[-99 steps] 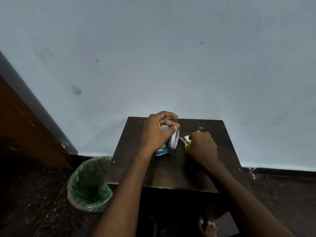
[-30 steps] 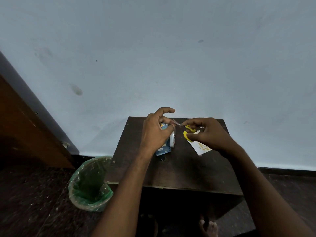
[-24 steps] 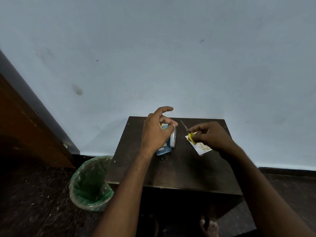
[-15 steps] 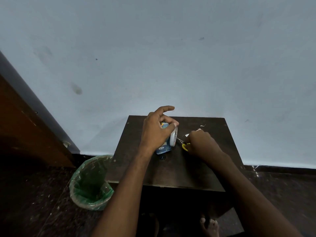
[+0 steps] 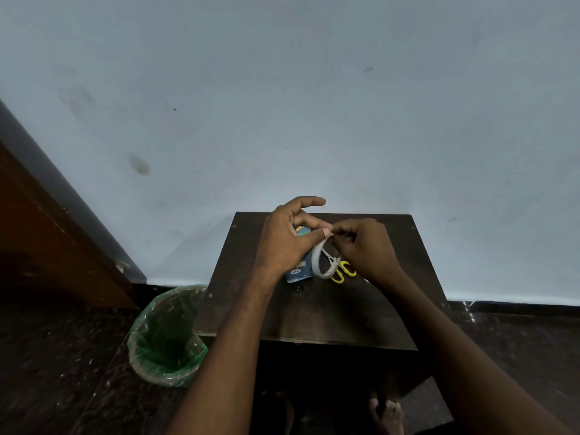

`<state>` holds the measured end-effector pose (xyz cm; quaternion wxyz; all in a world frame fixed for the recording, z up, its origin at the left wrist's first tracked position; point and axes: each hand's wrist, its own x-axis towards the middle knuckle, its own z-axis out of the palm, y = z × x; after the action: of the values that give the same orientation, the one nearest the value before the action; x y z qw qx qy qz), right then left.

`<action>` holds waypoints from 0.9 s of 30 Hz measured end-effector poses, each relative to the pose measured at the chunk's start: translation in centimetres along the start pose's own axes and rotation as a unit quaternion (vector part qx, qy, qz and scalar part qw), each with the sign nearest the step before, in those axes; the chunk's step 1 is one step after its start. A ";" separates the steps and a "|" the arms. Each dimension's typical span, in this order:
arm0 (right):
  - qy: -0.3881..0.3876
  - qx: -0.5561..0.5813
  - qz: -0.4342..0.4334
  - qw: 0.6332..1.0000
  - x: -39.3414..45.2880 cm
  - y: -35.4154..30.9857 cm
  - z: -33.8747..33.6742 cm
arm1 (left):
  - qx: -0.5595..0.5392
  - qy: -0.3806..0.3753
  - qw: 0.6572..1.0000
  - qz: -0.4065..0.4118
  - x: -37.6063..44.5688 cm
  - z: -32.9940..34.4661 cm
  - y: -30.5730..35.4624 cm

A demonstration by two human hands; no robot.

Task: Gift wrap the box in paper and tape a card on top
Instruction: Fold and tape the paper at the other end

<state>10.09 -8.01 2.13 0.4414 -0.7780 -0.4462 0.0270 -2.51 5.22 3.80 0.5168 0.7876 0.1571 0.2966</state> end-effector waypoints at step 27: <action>-0.104 -0.191 0.047 0.975 0.1 1.1 0.0 | 0.024 0.055 0.998 0.001 0.0 -0.7 0.2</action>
<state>10.87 -8.23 1.40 0.2338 -0.8613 -0.4492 0.0424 -2.98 5.66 4.18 0.4883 0.7824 0.1914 0.3359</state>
